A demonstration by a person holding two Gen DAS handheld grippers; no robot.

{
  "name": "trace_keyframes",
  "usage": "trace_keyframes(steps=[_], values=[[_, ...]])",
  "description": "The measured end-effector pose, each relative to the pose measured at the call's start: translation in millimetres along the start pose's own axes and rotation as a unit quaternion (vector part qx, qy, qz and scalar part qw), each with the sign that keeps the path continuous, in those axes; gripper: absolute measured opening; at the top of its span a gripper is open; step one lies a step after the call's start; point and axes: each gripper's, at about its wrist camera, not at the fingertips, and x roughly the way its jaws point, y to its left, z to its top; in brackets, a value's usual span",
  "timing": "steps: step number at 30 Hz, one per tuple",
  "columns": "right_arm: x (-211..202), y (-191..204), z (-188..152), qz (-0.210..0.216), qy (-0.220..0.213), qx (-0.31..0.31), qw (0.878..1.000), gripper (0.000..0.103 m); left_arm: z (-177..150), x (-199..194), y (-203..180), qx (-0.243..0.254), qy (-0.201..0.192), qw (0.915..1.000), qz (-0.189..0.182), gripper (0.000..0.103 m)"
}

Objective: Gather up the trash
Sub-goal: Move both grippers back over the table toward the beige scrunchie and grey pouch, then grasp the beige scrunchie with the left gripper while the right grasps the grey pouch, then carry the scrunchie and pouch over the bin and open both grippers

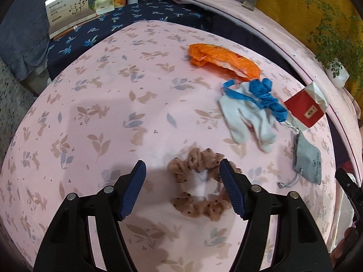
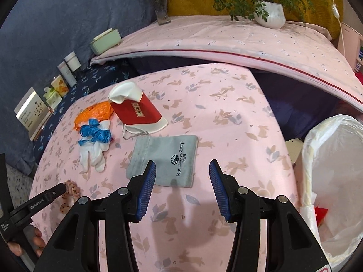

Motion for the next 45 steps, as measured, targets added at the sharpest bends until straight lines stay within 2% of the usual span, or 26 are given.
trace_keyframes(steps=[6, 9, 12, 15, 17, 20, 21, 22, 28, 34, 40, 45], values=[[26, 5, 1, -0.007, 0.018, -0.008, 1.000, 0.048, -3, 10, 1, 0.007, 0.012, 0.9999, -0.002, 0.057], [36, 7, 1, -0.011, 0.027, -0.011, 1.000, 0.045, -4, 10, -4, 0.022, 0.012, 0.9997, -0.004, 0.049], [45, 7, 0, -0.013, 0.034, -0.014, 0.999, 0.043, -5, 11, -7, 0.030, 0.017, 0.9993, -0.016, 0.035], [52, 8, -3, -0.014, 0.045, -0.017, 0.999, 0.033, -8, 11, -11, 0.036, 0.020, 0.9989, -0.024, 0.025], [53, 8, -5, -0.019, 0.041, -0.023, 0.999, 0.029, -10, 11, -15, 0.043, 0.023, 0.9984, -0.029, 0.013], [53, 9, -6, -0.020, 0.042, -0.029, 0.998, 0.014, -12, 11, -21, 0.049, 0.025, 0.9977, -0.038, 0.008], [53, 8, -6, -0.019, 0.043, -0.029, 0.998, 0.008, -12, 10, -23, 0.052, 0.026, 0.9976, -0.039, 0.008], [52, 8, -6, -0.016, 0.043, -0.028, 0.999, 0.008, -13, 9, -27, 0.055, 0.026, 0.9972, -0.043, 0.007], [33, 4, -4, -0.010, 0.027, -0.022, 0.999, 0.006, -14, -4, -50, 0.074, 0.016, 0.9952, -0.063, 0.006], [-5, -11, 6, -0.011, -0.010, -0.017, 1.000, 0.006, -10, -23, -89, 0.101, -0.001, 0.9907, -0.091, 0.006], [-45, -38, 12, -0.017, -0.048, 0.006, 0.999, 0.006, -10, -48, -136, 0.136, -0.022, 0.9826, -0.125, 0.006], [-76, -63, 14, -0.036, -0.078, 0.016, 0.996, 0.006, -16, -66, -181, 0.173, -0.032, 0.9726, -0.152, 0.006]])
